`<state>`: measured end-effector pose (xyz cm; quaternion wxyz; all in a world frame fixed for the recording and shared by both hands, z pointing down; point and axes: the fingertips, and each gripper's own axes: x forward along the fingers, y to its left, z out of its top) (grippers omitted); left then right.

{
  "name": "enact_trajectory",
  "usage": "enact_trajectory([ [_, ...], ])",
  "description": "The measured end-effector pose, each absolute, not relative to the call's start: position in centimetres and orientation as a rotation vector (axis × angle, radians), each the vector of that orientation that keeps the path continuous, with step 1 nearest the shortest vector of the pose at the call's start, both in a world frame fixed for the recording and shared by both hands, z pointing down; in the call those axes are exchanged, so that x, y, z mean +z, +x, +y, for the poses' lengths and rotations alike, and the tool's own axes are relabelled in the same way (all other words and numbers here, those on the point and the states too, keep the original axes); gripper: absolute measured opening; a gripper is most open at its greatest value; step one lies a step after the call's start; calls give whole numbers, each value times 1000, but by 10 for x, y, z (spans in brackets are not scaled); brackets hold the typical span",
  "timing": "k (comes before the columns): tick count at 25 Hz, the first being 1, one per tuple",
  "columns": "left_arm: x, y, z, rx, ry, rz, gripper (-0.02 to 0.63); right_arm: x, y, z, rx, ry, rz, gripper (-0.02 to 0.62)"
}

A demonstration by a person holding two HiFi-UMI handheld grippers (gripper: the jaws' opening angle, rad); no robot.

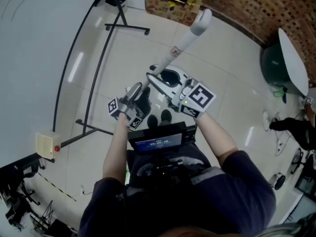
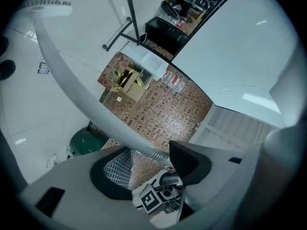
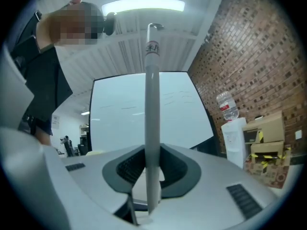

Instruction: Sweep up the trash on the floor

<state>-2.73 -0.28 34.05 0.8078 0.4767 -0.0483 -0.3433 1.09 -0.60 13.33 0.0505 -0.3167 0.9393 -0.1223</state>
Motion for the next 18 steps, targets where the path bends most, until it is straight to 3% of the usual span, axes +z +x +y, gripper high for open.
enact_trajectory([
  [8, 358, -73, 41, -830, 946, -187, 231, 151, -38, -4, -467, -596, 2884, 100],
  [18, 402, -118, 85, -381, 1327, -761, 219, 148, -74, -1, -309, -302, 2942, 100],
])
